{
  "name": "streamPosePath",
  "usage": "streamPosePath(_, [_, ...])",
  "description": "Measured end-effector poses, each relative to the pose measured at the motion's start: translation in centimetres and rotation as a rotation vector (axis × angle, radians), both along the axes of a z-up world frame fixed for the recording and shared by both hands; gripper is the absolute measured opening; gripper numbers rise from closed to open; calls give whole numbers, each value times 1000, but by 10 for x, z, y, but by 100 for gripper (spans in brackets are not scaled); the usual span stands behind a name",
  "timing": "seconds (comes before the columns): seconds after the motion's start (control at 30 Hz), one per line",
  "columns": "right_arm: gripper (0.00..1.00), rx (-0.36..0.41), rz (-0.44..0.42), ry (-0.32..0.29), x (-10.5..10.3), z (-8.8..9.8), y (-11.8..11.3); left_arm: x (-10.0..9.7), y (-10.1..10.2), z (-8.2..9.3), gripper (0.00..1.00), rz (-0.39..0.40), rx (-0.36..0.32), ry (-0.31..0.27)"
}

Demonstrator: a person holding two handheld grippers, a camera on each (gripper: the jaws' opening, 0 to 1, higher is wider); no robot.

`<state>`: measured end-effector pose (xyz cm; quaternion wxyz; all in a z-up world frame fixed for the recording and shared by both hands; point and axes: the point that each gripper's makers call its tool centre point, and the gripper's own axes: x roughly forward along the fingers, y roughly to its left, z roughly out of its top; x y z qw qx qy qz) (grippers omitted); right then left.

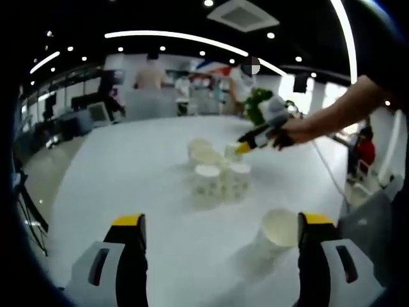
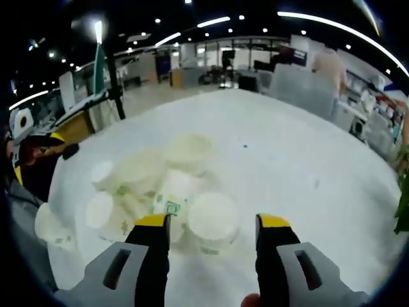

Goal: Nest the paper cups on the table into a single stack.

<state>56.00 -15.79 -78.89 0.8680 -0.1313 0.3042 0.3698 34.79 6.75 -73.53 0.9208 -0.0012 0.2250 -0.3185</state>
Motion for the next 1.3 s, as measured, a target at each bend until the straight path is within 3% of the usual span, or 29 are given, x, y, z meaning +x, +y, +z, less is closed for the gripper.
streamPosePath(0.37, [45, 2, 18, 6, 8, -5, 1, -1, 4, -2, 100, 30, -13, 18])
streamPosePath(0.87, [37, -67, 62, -1, -2, -4, 11, -2, 7, -3, 100, 38, -6, 21])
streamPosePath(1.3, [36, -66, 46, 20, -5, -5, 6, -3, 7, -4, 100, 39, -13, 21])
